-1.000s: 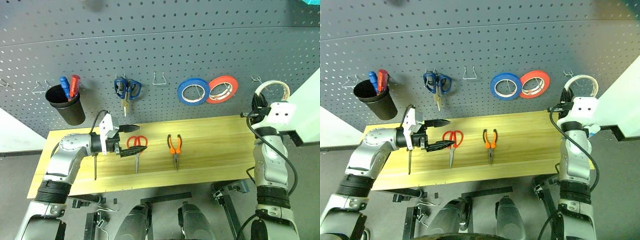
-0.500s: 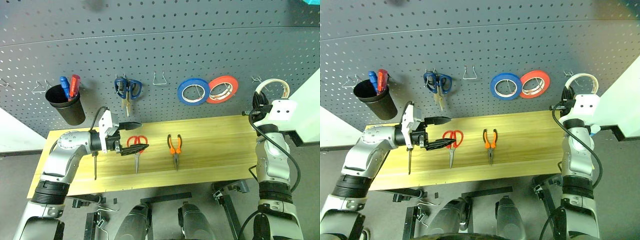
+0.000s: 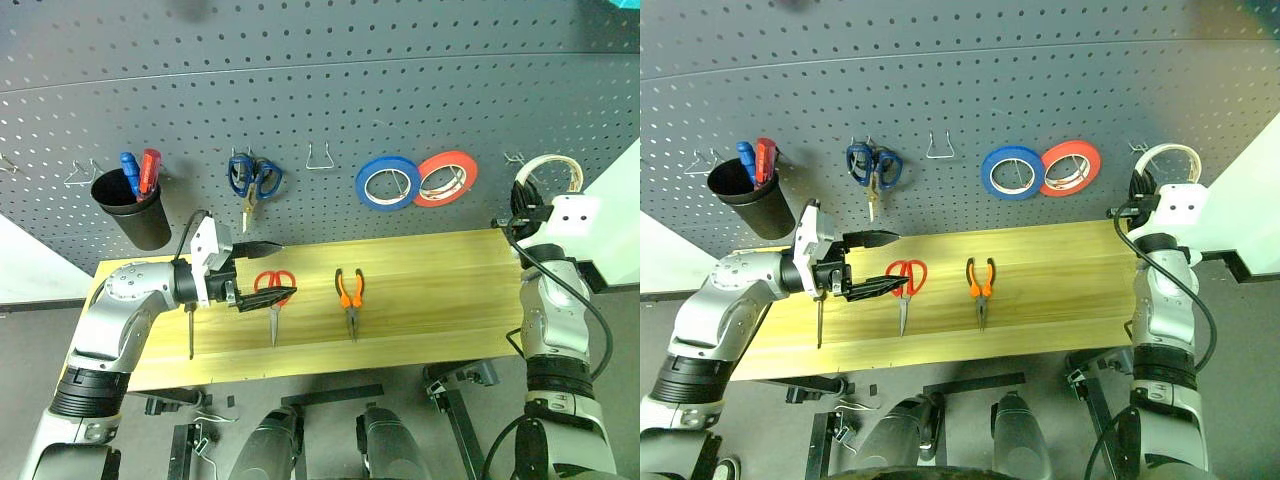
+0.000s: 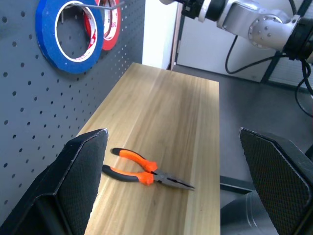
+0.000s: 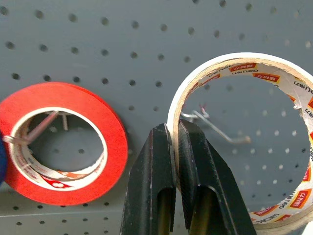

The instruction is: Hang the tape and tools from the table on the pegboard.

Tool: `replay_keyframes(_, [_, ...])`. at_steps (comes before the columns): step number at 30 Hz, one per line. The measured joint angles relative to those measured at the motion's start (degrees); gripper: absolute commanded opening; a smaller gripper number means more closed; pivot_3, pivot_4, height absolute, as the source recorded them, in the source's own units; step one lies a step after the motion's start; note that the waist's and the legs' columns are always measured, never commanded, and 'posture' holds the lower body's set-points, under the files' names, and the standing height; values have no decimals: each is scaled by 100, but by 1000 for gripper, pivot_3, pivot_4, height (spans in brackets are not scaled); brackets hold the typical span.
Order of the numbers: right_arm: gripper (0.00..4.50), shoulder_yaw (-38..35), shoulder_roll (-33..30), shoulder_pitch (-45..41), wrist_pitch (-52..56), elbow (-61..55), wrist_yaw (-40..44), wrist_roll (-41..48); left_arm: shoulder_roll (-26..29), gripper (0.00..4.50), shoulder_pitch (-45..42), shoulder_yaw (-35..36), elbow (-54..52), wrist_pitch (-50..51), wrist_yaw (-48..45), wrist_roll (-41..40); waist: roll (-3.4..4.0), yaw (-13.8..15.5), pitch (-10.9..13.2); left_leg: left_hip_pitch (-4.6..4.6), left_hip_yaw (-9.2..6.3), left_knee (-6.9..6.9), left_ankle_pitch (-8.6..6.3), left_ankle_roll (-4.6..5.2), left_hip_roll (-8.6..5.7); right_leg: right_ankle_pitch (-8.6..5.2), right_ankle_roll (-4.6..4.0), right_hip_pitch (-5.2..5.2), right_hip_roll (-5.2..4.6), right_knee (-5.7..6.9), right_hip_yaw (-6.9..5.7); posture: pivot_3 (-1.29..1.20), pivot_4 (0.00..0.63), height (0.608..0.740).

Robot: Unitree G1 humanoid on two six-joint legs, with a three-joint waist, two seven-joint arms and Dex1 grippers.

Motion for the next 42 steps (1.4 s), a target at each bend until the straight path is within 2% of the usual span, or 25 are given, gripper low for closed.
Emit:
replay_keyframes(19, [31, 0, -32, -495, -286, 992, 452, 95, 172, 4500, 159, 176, -540, 282, 277, -308, -22, 9, 197, -3, 2, -2, 0, 1, 4, 0, -1, 0, 1, -7, 0, 77, 274, 719])
replay_keyframes(33, [31, 6, -200, -1151, -815, 2204, 614, 64, 241, 4500, 267, 241, -759, 390, 410, -429, -33, 12, 280, -9, 6, -3, 0, 1, 6, 0, -1, -1, 0, -19, 0, 87, 276, 719])
replay_keyframes(35, [599, 6, -229, -1173, -869, 2280, 612, 33, 241, 4500, 267, 241, -759, 389, 447, -429, -35, 13, 283, -9, 6, -3, 0, 1, 6, 0, -1, -2, 0, -19, 0, 86, 275, 719])
replay_keyframes(36, [734, 6, -239, -1177, -892, 2309, 604, 30, 239, 4500, 266, 242, -759, 388, 473, -430, -36, 14, 283, -9, 6, -3, 0, 1, 6, 0, -1, -1, 0, -19, 0, 85, 275, 719])
replay_keyframes(42, [2701, 6, -273, -1183, -939, 2433, 591, -2, 53, 4500, 231, 389, -759, 331, 592, -559, -37, 10, 306, -9, 7, -4, 0, -1, 6, 0, -1, -2, 0, -20, 0, 85, 274, 719])
